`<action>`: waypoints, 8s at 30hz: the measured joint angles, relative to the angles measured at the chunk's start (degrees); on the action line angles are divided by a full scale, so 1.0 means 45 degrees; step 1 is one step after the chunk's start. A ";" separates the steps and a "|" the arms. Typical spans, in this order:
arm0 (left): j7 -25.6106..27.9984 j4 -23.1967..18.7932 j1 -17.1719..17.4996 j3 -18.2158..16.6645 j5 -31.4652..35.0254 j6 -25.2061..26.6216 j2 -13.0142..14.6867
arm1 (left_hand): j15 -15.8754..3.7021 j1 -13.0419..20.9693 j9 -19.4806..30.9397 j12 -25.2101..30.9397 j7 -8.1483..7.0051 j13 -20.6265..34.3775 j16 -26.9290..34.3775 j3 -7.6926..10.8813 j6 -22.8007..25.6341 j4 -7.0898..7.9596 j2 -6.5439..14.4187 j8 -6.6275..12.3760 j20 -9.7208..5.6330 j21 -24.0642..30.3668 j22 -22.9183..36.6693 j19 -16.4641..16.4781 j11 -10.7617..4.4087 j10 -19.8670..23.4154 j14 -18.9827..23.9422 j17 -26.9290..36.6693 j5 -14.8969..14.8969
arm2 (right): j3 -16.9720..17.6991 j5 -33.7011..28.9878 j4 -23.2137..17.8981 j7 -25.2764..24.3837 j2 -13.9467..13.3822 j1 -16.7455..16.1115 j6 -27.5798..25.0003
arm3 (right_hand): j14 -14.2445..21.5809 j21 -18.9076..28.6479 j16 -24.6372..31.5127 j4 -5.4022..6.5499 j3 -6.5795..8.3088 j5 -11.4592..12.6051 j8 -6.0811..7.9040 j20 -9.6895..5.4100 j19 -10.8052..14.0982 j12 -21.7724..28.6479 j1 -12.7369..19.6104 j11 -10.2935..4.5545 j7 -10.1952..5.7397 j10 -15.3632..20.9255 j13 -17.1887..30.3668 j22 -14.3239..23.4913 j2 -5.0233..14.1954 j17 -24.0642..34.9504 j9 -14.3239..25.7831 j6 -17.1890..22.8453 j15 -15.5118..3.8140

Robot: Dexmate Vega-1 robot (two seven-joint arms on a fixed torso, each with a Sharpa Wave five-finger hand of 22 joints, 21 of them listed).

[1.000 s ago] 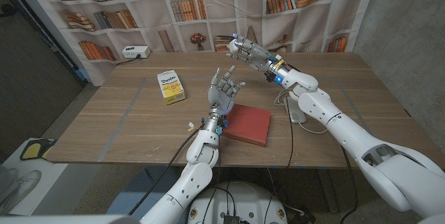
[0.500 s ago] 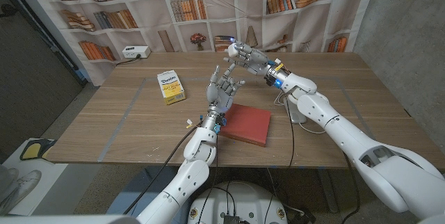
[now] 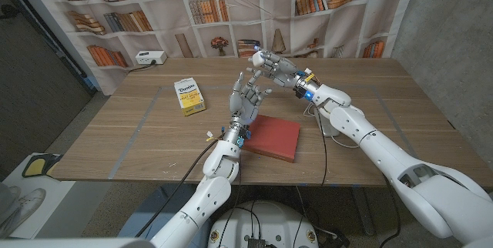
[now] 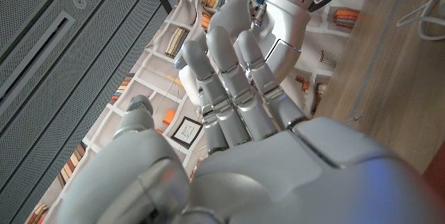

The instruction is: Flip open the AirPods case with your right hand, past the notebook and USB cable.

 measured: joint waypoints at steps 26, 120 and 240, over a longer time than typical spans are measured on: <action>-0.0144 0.0191 -0.0138 -0.0029 -0.0166 0.0253 -0.0002 | 0.0021 -0.0070 -0.0002 0.0000 0.0065 -0.0121 0.0072 -0.0121 -0.0073 0.0014 0.0070 -0.0060 0.0092 0.0251 -0.0120 -0.0229 0.0016 -0.0165 -0.0254 0.0002 0.0000 | -0.0087 0.0246 -0.0039 0.0418 0.0097 -0.0217 -0.0389 | 0.0067 0.0000 -0.0057 0.0049 -0.0053 0.0083 -0.0052 0.0152 0.0049 0.0000 0.0063 0.0037 0.0065 0.0037 0.0006 0.0001 -0.0064 -0.0001 0.0000 0.0067 0.0067; -0.0541 0.0265 0.0086 -0.0098 -0.0892 0.0572 -0.0496 | 0.0024 -0.0455 -0.0034 0.0173 -0.0081 -0.0488 0.0070 -0.0301 0.1082 0.0090 0.0353 -0.0002 0.0136 0.1189 -0.0472 -0.0865 0.0135 0.0095 -0.0338 0.0085 0.0051 | -0.0175 0.0444 -0.0489 0.0573 -0.0146 -0.1053 -0.0458 | 0.0258 0.0000 -0.0056 0.0064 -0.0145 0.0229 -0.0050 0.0195 0.0281 0.0001 0.0083 0.0033 0.0001 0.0034 -0.0012 0.0000 -0.0083 0.0059 0.0000 0.0453 0.0016; -0.0855 0.0958 -0.0012 -0.0235 -0.1242 0.0565 -0.1046 | 0.0003 0.1938 0.0236 0.0111 -0.0181 -0.0844 0.0544 0.1820 0.1864 0.0229 0.2337 0.0038 0.0210 0.3260 -0.0377 -0.2032 0.0230 0.0184 -0.0727 0.0083 -0.0004 | -0.0439 0.0185 0.2119 0.3826 0.0677 -0.0099 0.0218 | -0.3260 -0.0100 -0.0453 0.0767 -0.1546 -0.0608 -0.0103 0.0241 -0.1683 -0.1885 -0.2474 0.1660 0.0412 -0.3504 -0.1271 0.0030 -0.0636 0.0417 0.0000 -0.0279 0.2160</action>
